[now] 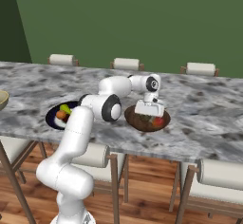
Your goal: Take the fruits from the plate on the dining counter and place two fruits in each bowl.
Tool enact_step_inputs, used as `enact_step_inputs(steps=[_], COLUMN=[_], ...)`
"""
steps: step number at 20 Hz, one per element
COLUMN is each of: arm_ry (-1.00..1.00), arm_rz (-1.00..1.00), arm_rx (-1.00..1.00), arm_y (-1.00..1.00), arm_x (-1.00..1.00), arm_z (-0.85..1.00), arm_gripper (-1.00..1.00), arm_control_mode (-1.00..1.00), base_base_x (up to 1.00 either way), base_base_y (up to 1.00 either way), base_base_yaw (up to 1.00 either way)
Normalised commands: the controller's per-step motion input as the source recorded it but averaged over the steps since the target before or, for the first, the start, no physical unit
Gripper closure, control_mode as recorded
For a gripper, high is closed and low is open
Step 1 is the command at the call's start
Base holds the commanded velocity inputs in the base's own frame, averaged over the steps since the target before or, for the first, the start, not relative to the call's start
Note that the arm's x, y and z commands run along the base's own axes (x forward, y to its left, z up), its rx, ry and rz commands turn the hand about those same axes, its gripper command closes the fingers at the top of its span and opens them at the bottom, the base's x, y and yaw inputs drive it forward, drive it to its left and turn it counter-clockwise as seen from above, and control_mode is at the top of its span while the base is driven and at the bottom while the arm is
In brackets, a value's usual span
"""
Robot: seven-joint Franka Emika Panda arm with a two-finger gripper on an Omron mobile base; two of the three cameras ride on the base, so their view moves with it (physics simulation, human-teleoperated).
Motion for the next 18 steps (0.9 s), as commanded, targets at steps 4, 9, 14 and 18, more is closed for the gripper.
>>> enact_step_inputs(steps=[4,9,14,18], arm_ry=[-0.02,-0.02,-0.07,-0.20], arm_rz=[0.00,0.00,-0.01,0.00], arm_rx=[0.00,0.00,-0.03,-0.02], arm_y=[0.00,0.01,0.10,0.23], arm_x=[-0.04,-0.15,-0.35,-0.53], arm_z=[0.00,0.00,0.15,0.42], arm_gripper=[-1.00,-1.00,-1.00,-1.00], arm_control_mode=[-1.00,-1.00,-1.00,-1.00], base_base_x=[0.00,0.00,0.00,0.00], base_base_y=[0.00,0.00,0.00,0.00], base_base_yaw=[0.00,0.00,0.00,0.00])
